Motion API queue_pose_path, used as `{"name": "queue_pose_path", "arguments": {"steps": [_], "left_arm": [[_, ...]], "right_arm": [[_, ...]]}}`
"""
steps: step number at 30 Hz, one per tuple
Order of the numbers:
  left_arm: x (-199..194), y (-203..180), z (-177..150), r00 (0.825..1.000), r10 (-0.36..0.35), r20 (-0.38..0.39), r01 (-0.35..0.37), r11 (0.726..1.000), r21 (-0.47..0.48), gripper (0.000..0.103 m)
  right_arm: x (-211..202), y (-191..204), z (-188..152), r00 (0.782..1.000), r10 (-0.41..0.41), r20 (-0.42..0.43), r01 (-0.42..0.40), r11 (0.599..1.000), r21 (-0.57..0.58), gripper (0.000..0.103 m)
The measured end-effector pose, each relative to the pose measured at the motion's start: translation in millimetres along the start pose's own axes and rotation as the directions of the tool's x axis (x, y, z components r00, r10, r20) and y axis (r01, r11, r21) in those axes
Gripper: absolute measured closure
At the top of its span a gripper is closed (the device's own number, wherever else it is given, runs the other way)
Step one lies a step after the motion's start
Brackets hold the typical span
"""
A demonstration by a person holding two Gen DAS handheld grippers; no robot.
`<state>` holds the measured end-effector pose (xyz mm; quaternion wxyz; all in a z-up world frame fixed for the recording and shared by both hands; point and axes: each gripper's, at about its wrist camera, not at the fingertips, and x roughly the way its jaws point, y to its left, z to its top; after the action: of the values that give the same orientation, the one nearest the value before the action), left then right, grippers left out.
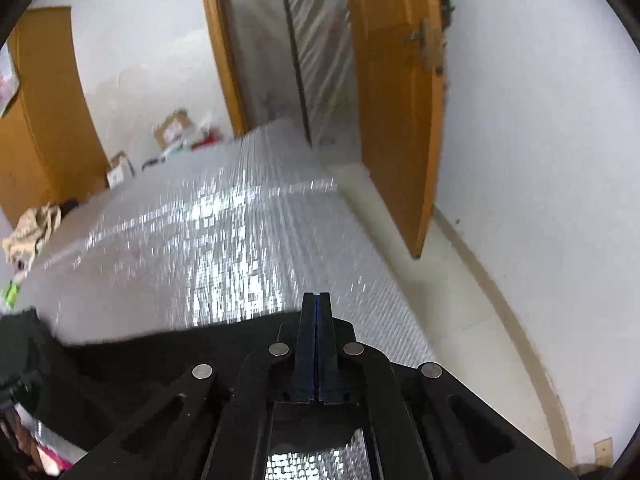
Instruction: Fold clothes
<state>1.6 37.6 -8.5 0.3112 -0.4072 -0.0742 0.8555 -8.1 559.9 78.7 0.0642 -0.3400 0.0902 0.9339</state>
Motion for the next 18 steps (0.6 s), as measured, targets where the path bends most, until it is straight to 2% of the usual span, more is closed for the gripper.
{"name": "queue_pose_path", "arguments": {"steps": [2,4,6,8,12,13,15,18], "left_arm": [[0,-1,0,1.0,0.004,0.002,-0.004,1.0,0.002,0.097],[-1,-3,2,1.0,0.006,0.005,-0.006,1.0,0.005,0.097],[-3,-6,4,1.0,0.004,0.013,-0.004,1.0,0.012,0.097],[-5,-10,6,1.0,0.007,0.022,-0.007,1.0,0.026,0.097],[-7,-16,10,0.999,0.009,0.032,-0.011,0.999,0.049,0.097],[-6,-16,10,1.0,0.007,0.03,-0.008,0.999,0.049,0.097],[-3,-17,11,1.0,0.002,0.025,-0.003,0.999,0.049,0.097],[2,-19,11,1.0,-0.004,0.017,0.003,0.999,0.052,0.097]], "right_arm": [[2,2,2,1.0,0.029,-0.01,-0.029,0.999,-0.023,0.099],[13,7,-2,0.996,0.057,-0.072,-0.06,0.997,-0.049,0.094],[25,14,-8,0.988,0.069,-0.138,-0.081,0.994,-0.079,0.076],[36,20,-17,0.98,0.067,-0.187,-0.088,0.99,-0.108,0.075],[40,31,-29,0.97,0.084,-0.228,-0.115,0.985,-0.127,0.075],[35,38,-31,0.969,0.108,-0.224,-0.143,0.979,-0.148,0.075],[23,58,-35,0.961,0.181,-0.211,-0.225,0.952,-0.206,0.074],[18,97,-46,0.937,0.259,-0.236,-0.328,0.883,-0.335,0.074]]}}
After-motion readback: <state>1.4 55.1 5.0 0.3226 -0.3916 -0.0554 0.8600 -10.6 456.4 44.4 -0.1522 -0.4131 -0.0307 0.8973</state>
